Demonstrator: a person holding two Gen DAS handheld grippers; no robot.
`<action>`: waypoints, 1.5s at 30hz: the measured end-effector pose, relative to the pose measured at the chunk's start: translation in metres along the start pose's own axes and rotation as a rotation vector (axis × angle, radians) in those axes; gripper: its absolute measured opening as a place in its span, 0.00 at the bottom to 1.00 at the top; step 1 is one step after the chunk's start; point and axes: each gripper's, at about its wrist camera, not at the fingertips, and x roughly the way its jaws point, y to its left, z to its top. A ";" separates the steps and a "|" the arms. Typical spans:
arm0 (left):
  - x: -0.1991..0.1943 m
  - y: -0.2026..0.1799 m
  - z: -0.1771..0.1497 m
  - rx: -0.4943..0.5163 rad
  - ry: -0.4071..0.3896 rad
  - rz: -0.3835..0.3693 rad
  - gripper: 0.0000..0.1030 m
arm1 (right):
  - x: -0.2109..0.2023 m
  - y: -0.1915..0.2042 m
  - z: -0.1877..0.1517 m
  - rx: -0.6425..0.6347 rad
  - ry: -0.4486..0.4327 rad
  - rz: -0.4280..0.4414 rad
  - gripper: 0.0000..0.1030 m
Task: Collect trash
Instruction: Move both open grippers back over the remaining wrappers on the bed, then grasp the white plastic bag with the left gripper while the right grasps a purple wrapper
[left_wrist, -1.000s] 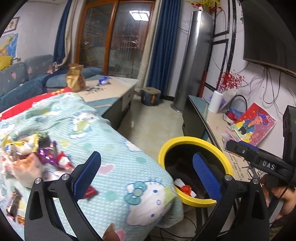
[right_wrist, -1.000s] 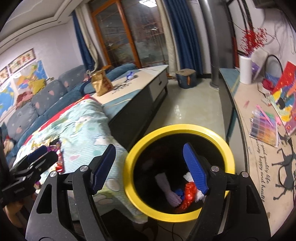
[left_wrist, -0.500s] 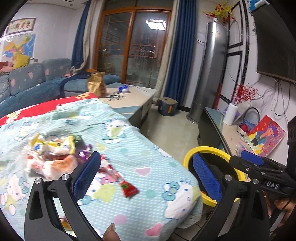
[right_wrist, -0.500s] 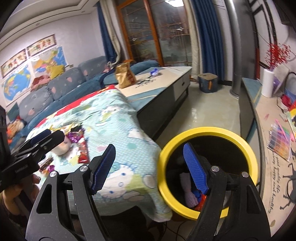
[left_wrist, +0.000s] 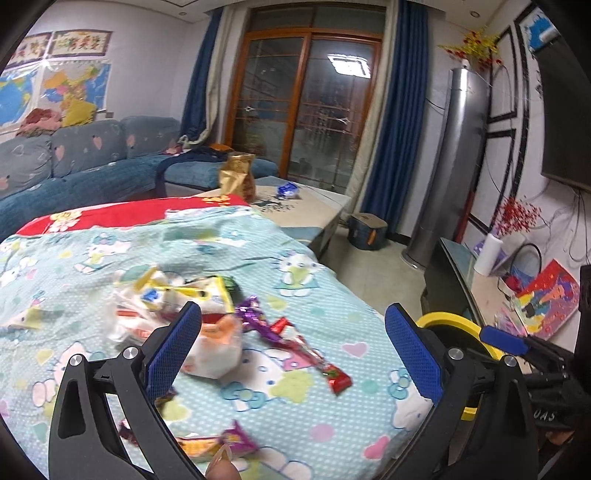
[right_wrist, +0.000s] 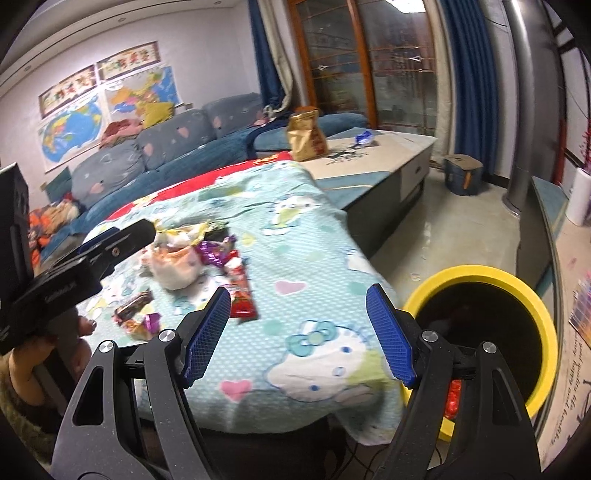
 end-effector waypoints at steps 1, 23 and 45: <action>-0.002 0.005 0.001 -0.007 -0.004 0.009 0.94 | 0.001 0.005 0.000 -0.007 0.002 0.008 0.66; -0.022 0.119 0.008 -0.185 -0.043 0.187 0.94 | 0.028 0.085 0.005 -0.110 0.061 0.154 0.66; 0.033 0.210 -0.011 -0.345 0.129 0.154 0.93 | 0.097 0.149 -0.029 -0.190 0.273 0.303 0.51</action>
